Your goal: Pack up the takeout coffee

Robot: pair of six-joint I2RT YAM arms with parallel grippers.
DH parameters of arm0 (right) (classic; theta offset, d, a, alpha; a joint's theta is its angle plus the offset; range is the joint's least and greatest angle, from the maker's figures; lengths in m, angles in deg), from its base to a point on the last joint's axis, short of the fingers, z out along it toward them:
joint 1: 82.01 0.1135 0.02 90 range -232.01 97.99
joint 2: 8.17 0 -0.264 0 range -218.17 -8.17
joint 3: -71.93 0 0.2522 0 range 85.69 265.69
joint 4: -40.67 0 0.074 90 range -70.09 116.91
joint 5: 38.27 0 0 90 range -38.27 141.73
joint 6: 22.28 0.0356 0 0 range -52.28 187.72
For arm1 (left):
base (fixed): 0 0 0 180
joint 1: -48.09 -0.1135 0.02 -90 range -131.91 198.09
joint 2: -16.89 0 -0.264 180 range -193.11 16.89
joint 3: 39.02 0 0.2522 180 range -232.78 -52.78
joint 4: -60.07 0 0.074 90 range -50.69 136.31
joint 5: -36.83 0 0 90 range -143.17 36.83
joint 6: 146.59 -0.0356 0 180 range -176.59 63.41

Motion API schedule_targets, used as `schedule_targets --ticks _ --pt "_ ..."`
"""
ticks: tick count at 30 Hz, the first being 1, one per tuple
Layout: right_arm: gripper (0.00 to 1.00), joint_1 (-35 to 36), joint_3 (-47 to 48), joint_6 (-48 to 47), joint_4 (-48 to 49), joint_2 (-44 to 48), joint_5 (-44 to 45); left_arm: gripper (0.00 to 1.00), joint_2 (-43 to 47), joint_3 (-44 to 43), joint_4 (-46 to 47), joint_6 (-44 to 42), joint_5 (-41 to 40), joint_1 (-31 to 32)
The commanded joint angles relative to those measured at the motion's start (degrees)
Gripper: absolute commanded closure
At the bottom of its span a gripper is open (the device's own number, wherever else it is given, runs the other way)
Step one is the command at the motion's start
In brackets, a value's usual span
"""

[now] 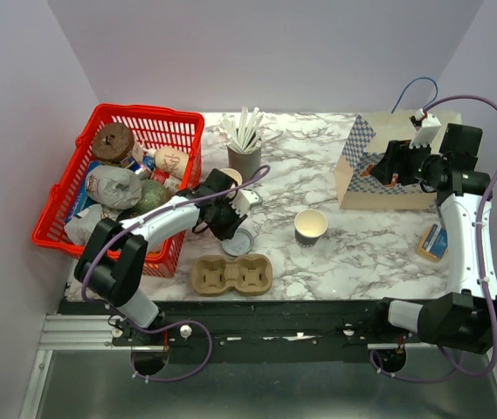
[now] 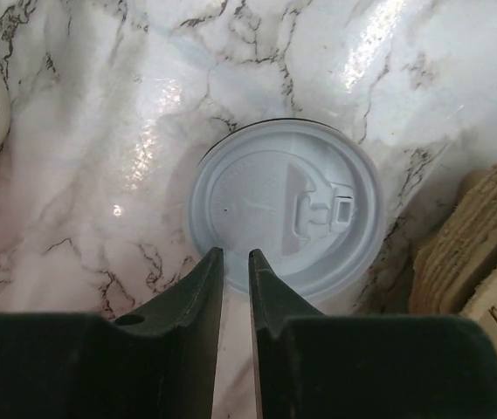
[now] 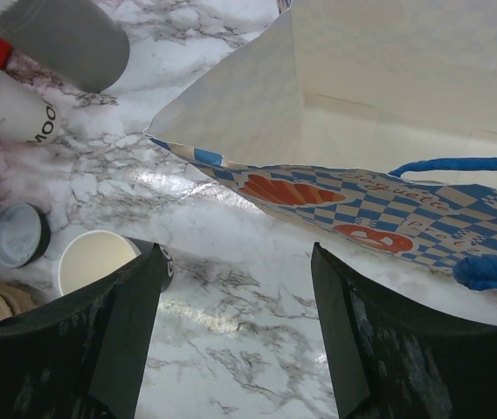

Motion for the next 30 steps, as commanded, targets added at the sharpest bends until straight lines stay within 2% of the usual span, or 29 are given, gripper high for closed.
schedule_targets --ticks 1,6,12,19,30 --pt "0.23 -0.3 0.6 0.4 1.3 -0.2 -1.6 0.73 -0.3 1.4 3.9 -2.1 -7.1 -0.2" --pt "0.23 -0.3 0.7 0.5 1.4 -0.3 -1.9 0.67 -0.8 1.7 5.0 -3.0 -9.5 -0.2" --pt "0.23 -0.3 0.6 0.4 1.5 -0.1 -1.7 0.66 -1.5 1.7 5.1 -2.7 -9.9 -0.4" --pt "0.22 -0.3 -0.1 0.4 1.7 0.2 -1.7 0.64 -1.6 1.6 3.0 -0.4 -3.4 -0.3" --pt "0.22 -0.3 0.6 0.4 1.7 -0.6 -1.7 0.64 -5.0 2.3 4.9 1.9 -10.2 -0.3"
